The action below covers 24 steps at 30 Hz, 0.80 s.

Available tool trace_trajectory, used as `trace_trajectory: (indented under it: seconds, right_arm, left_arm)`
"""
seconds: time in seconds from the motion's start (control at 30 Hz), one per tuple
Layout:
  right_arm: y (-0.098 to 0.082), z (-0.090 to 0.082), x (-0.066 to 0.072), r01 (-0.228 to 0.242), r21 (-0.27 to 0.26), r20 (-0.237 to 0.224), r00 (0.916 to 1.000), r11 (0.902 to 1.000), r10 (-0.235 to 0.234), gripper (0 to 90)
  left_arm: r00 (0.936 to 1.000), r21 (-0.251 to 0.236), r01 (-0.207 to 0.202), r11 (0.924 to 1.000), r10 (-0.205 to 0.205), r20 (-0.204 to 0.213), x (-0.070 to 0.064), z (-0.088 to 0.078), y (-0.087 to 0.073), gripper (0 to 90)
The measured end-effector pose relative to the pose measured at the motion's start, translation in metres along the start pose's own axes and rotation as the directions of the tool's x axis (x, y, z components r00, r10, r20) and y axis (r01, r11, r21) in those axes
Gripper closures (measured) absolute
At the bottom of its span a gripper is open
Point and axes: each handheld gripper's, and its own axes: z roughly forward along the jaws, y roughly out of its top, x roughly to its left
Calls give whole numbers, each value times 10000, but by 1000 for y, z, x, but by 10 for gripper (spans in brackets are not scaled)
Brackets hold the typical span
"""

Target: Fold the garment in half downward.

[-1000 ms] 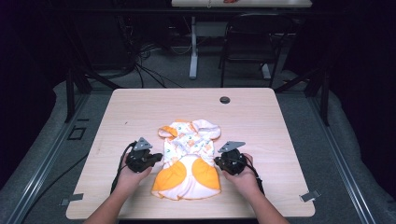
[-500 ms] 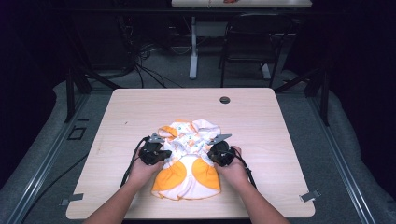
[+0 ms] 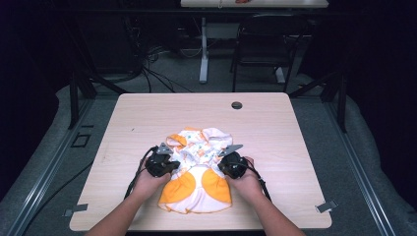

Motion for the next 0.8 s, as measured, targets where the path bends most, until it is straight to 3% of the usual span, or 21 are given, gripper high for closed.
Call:
trace_trajectory:
  seconds: [0.47, 0.8]
  right_arm:
    - [-17, -10, 15, -153, -315, -460, 9988, 9994, 138, 900]
    - [-21, -15, 20, 33, -200, -558, 9984, 9998, -44, 900]
  left_arm:
    - [9993, -124, 48, 9999, -44, 361, -12, -13, -17, 898]
    - [9981, -88, -16, 10000, 21, 617, -19, -17, -24, 898]
